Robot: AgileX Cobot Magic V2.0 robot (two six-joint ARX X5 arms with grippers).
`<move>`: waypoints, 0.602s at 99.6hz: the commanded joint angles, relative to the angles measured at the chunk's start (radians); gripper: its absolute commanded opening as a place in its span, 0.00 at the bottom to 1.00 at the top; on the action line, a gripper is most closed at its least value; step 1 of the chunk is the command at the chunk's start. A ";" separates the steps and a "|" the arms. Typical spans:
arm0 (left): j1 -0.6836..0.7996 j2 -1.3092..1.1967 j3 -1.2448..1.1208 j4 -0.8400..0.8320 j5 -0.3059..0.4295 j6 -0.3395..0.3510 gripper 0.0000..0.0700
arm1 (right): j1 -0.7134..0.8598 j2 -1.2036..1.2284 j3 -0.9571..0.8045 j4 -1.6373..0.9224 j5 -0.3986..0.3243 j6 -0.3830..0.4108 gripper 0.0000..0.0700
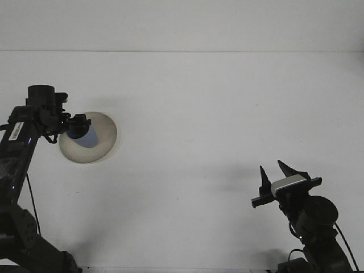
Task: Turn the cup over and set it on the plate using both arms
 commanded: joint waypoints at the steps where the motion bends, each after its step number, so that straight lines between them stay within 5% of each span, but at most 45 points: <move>1: 0.003 -0.072 0.046 0.005 0.006 0.006 0.61 | 0.001 0.003 0.003 0.012 -0.003 0.010 0.48; 29: 0.003 -0.385 0.057 -0.026 0.006 -0.002 0.57 | 0.000 0.003 0.003 0.013 0.002 0.056 0.48; 53: -0.007 -0.674 -0.140 0.040 0.011 -0.013 0.14 | -0.003 -0.010 0.003 0.030 0.075 0.123 0.46; 60: -0.007 -0.780 -0.308 0.143 0.010 0.028 0.01 | -0.009 -0.024 0.002 0.067 0.087 0.135 0.28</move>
